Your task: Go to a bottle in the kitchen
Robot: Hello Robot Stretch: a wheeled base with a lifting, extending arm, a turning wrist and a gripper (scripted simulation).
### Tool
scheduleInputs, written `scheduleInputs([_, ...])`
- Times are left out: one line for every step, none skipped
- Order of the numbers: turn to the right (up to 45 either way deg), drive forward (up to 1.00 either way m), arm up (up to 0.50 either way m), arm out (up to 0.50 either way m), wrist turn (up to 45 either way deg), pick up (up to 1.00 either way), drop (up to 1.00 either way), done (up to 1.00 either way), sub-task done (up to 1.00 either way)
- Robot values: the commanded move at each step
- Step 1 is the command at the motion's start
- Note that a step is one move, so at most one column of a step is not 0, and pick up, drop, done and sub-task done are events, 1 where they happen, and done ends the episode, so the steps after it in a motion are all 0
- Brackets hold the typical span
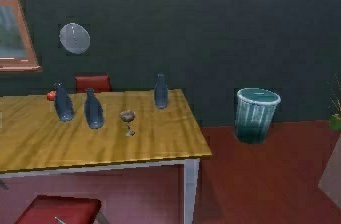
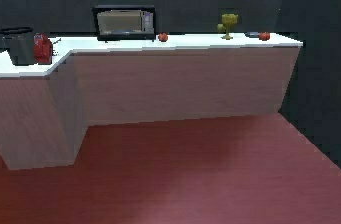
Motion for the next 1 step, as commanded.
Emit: scheduleInputs([0.0,0.00,0.00,0.00,0.0,0.00,0.00,1.00,0.00])
